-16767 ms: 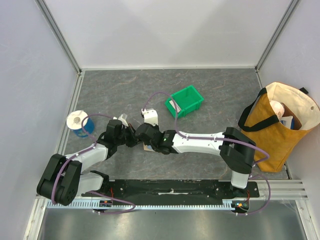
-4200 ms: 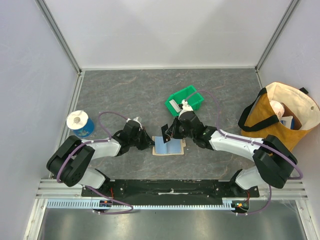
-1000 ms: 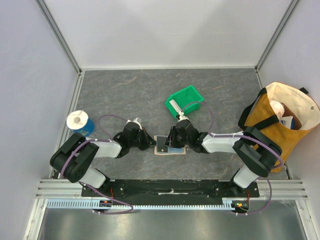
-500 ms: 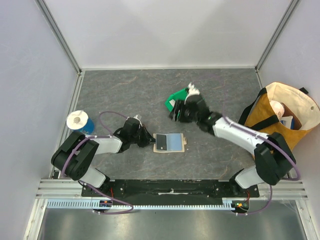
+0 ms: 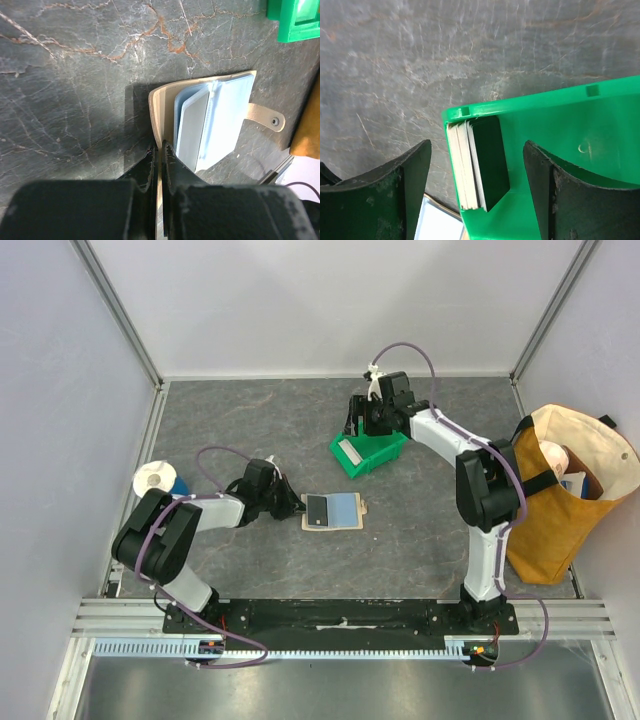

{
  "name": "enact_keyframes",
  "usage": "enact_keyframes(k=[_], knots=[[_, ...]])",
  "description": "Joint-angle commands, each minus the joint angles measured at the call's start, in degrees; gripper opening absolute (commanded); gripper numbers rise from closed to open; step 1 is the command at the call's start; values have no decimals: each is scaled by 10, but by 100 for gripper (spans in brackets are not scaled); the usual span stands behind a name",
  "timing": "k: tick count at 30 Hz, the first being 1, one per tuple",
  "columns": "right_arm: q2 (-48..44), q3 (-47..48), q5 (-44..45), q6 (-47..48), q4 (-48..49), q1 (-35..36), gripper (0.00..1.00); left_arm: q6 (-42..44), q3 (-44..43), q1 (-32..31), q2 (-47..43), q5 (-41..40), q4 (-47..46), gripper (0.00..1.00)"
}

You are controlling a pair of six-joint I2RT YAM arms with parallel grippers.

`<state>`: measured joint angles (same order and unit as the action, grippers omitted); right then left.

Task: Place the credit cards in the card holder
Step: Pick up the credit card from the storage box.

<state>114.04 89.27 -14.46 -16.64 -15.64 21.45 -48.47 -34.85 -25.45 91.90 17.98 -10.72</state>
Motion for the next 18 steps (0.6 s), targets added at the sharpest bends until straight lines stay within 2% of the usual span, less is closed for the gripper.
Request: enact_keyframes(k=[1, 8, 18], knots=[[43, 61, -74, 56, -53, 0, 82, 38, -4, 2, 7, 12, 21, 2], [82, 68, -85, 64, -68, 1, 83, 37, -1, 3, 12, 18, 18, 2], [94, 81, -152, 73, -86, 2, 82, 32, -4, 4, 25, 23, 11, 2]])
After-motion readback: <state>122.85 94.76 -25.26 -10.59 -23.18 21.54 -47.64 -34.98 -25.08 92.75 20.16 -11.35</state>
